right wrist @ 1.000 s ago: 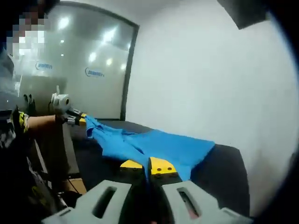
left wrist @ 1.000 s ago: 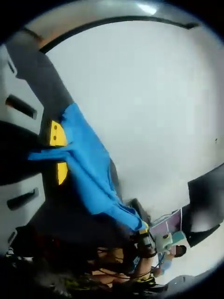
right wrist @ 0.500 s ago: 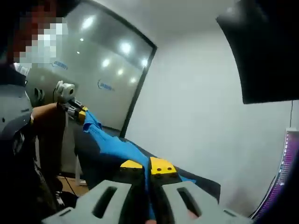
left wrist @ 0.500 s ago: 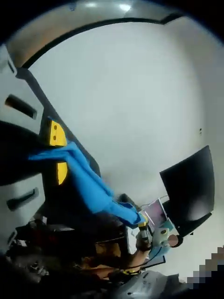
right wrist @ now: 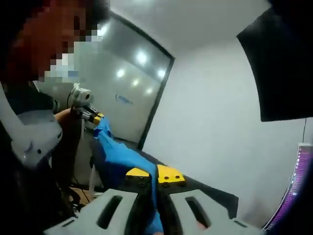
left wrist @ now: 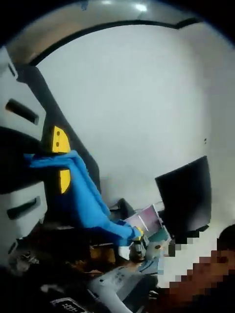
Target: Spread out the cloth and fold it
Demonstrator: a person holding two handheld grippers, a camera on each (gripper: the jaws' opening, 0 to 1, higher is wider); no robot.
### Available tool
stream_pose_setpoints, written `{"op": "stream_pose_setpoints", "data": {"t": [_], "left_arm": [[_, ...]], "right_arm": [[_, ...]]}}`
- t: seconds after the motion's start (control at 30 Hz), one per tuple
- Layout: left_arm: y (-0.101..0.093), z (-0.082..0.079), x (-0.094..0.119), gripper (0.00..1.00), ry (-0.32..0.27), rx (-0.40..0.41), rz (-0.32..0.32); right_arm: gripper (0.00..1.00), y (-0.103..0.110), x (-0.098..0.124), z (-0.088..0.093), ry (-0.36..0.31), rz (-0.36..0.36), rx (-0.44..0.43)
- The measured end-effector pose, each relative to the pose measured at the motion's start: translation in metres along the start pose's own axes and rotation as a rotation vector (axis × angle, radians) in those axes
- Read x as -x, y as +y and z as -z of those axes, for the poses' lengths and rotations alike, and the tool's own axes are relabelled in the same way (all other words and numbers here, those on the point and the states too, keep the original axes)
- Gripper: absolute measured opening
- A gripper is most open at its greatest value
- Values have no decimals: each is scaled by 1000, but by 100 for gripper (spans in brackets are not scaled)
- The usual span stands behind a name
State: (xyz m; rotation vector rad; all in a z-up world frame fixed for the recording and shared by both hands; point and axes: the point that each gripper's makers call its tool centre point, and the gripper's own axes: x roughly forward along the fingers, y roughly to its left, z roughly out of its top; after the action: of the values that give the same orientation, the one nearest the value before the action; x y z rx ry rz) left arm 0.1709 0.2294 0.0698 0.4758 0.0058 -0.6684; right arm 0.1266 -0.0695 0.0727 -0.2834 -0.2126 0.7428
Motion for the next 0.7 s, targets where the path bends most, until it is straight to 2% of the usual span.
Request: {"op": "stream_pose_setpoints", "data": {"t": [0.03, 0.13, 0.27, 0.4, 0.53, 0.6, 0.7], "left_arm": [[2, 6, -6, 5, 11, 11, 0], [14, 28, -33, 5, 39, 112, 16], [47, 51, -77, 5, 88, 210, 12], [72, 85, -128, 5, 171, 292, 35], [96, 122, -184, 6, 268, 325, 44], [107, 134, -208, 6, 282, 343, 34], [109, 157, -236, 6, 325, 403, 60]], "right_arm": [[0, -8, -7, 10, 27, 18, -18], [0, -35, -29, 38, 110, 59, -81], [0, -67, -74, 59, 112, 59, -148], [0, -100, -115, 95, 173, 52, -193], [0, -135, -156, 143, 265, 53, -323], [0, -149, -174, 172, 318, 64, -383], [0, -164, -194, 224, 426, 82, -442]]}}
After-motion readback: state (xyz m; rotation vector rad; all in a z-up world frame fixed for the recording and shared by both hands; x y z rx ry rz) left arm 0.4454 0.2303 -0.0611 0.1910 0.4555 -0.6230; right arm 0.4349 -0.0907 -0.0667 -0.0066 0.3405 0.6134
